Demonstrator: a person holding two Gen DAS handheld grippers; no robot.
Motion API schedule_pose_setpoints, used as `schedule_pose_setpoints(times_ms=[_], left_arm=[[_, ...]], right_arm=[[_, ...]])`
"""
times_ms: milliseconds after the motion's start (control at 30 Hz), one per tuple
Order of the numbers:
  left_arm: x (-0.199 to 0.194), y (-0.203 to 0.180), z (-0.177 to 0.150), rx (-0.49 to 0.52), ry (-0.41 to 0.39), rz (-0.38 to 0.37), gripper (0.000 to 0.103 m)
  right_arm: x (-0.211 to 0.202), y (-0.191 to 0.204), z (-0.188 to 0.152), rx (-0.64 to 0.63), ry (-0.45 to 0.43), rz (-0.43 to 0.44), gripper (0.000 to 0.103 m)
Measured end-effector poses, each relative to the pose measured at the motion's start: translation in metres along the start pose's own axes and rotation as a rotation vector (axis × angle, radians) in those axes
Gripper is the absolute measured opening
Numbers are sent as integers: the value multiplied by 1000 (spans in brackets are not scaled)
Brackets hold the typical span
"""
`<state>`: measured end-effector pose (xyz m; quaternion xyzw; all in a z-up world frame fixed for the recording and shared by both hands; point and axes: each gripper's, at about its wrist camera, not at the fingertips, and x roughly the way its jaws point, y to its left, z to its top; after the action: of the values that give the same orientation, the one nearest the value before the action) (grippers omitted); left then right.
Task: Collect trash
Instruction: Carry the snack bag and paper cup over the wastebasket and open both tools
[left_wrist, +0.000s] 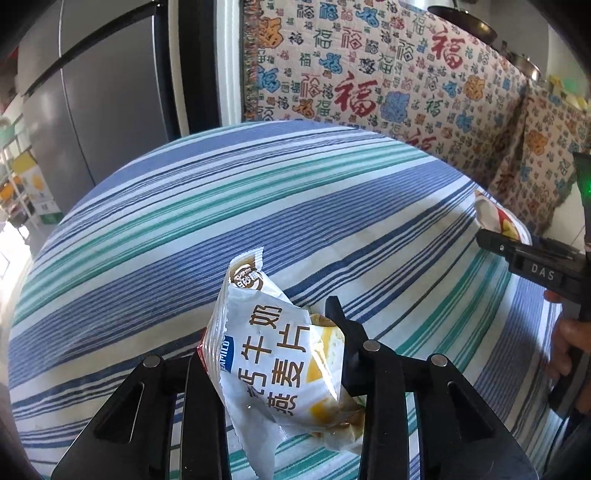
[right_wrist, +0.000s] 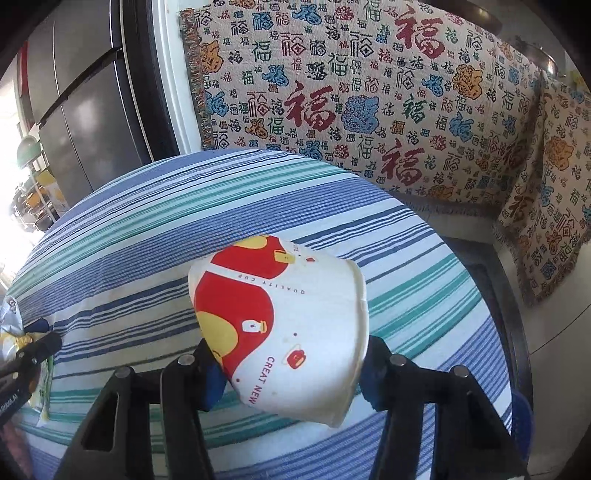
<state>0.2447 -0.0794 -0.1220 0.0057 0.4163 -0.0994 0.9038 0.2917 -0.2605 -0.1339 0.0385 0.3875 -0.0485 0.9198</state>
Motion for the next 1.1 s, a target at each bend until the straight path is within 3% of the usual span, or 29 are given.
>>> schedule_pose_setpoints(times_ms=[367,1100], left_arm=[[-28,-53,-6,88,-16,-110,27],[-46,-188,10,199,-15,-254,23]], right_arm=[[-60,-46,-38,-4,-43,46,58],[-150,-141,-60,57,-125,42,58]])
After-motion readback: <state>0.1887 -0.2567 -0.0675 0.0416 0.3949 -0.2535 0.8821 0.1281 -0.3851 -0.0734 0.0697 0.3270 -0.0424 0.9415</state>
